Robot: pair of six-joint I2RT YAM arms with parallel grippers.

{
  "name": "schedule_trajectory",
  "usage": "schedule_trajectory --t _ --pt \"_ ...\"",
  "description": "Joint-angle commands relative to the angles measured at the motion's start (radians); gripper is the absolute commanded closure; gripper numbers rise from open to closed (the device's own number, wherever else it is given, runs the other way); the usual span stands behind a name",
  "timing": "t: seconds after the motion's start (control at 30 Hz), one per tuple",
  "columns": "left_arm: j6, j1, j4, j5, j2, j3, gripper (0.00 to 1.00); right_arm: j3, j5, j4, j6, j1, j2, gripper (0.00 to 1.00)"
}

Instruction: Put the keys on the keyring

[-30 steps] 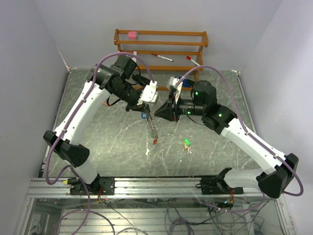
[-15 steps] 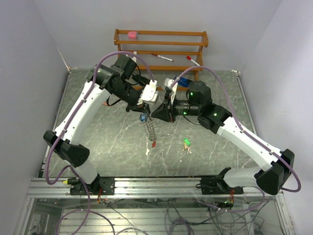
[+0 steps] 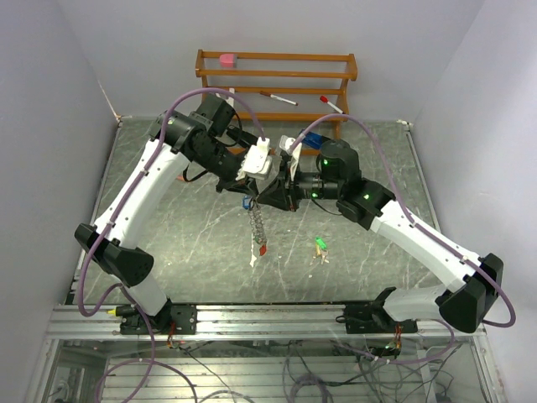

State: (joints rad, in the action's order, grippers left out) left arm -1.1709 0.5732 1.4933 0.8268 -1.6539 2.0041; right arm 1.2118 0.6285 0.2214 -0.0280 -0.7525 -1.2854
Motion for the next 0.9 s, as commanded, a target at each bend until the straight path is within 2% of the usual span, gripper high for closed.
schedule_trajectory --t 0.0,0.23,0.53,0.7,0.87 --pt "0.007 0.006 -0.042 0.04 0.024 0.001 0.93 0.014 0.006 -0.045 -0.021 -0.017 -0.001 0.87" --pt "0.018 0.006 -0.05 0.032 0.031 0.002 0.93 0.011 0.01 -0.05 -0.024 -0.02 -0.011 0.89" --pt "0.037 0.006 -0.067 0.041 0.036 0.016 0.93 -0.004 0.003 -0.064 -0.038 -0.021 -0.008 1.0" --pt "0.051 0.006 -0.085 0.036 0.044 0.006 0.93 -0.006 0.003 -0.066 -0.043 -0.021 -0.006 1.0" --pt "0.119 0.007 -0.186 0.003 0.083 -0.057 0.92 -0.018 0.0 -0.07 -0.056 -0.022 0.01 1.0"
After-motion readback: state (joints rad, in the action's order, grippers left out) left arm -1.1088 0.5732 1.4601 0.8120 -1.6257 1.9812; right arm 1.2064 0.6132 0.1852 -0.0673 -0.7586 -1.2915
